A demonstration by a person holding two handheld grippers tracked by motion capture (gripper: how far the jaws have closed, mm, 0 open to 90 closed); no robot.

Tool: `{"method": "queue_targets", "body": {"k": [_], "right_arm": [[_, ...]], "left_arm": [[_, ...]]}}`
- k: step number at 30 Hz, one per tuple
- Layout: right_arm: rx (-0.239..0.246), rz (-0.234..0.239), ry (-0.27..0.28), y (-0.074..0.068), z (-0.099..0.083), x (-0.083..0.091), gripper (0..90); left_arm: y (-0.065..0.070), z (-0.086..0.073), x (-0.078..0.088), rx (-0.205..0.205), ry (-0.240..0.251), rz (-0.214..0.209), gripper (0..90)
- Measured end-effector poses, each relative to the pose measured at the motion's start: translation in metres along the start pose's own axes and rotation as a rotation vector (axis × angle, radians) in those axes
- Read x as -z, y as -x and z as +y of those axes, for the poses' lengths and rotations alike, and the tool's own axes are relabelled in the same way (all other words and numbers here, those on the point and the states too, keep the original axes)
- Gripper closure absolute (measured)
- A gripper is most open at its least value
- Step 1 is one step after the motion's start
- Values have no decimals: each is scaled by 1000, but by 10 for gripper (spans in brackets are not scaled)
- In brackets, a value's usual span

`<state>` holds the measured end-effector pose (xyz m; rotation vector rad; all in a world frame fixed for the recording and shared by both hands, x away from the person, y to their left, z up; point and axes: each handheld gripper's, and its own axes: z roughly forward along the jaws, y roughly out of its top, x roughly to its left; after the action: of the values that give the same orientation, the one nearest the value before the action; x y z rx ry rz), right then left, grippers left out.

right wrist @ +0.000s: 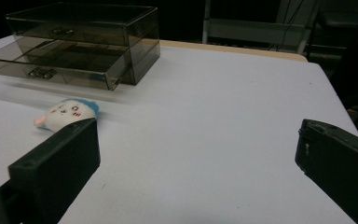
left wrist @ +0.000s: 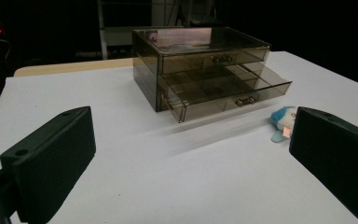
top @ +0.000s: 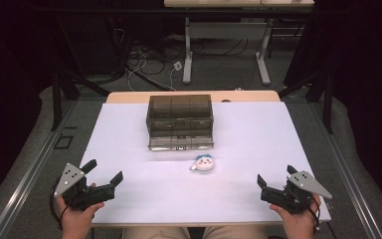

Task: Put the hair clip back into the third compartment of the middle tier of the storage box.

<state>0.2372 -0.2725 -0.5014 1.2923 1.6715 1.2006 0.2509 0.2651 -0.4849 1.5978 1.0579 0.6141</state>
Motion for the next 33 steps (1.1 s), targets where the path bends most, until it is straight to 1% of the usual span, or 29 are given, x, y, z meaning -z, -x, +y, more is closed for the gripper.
{"method": "queue_targets", "body": {"k": [2,5,6,8,9,10,11,12,14,17,18,21,22,24,25,27,28,29,30,32,33], "right_arm": [[7,3,-11,-2,-1,-1,0],[6,16,-18,-5,-1,-3,0],[8,16,-18,-6,-1,-4,0],[22,24,-32,-9,-1,-6,0],[25,24,-31,-10,-1,-7,0],[22,29,-23,-12,-2,-9,0],[32,34,-34,-13,-1,-10,0],[25,36,-21,-14,-2,-12,0],[6,45,-28,-16,-2,-14,0],[-1,65,-46,-18,0,-18,0],[-5,63,-48,-19,0,-19,0],[-25,79,-58,-22,2,-21,0],[-26,78,-55,-23,3,-22,0],[-23,83,-50,-25,3,-24,0],[-21,81,-51,-26,4,-25,0],[-24,79,-66,-28,5,-26,0],[-29,76,-64,-29,6,-27,0],[-28,79,-61,-30,6,-29,0],[-21,80,-66,-31,7,-30,0],[-10,82,-80,-34,8,-33,0],[-12,84,-83,-36,8,-34,0]], "left_arm": [[0,-1,-2,-4,-8,-7,4],[1,-1,-3,-18,2,6,4],[1,-1,-2,-30,1,13,3],[1,-1,-2,-25,6,20,3],[1,-1,-2,-21,9,18,3],[1,-2,-2,-2,17,10,3],[0,-2,-2,0,23,8,3],[0,-2,-1,11,30,7,3],[1,-1,0,10,42,9,3],[2,-2,2,-4,47,14,3],[3,-2,2,-12,50,19,3],[3,-2,2,-17,66,19,3],[3,-2,3,-17,65,20,3],[3,-3,3,-31,64,25,3],[3,-2,3,-32,62,21,4],[3,-2,3,-32,61,14,4],[4,-2,3,-32,66,16,4],[4,-2,3,-35,55,11,3],[5,-2,2,-37,58,17,4],[5,-2,2,-29,51,20,4],[5,-2,2,-26,50,23,4]]}}
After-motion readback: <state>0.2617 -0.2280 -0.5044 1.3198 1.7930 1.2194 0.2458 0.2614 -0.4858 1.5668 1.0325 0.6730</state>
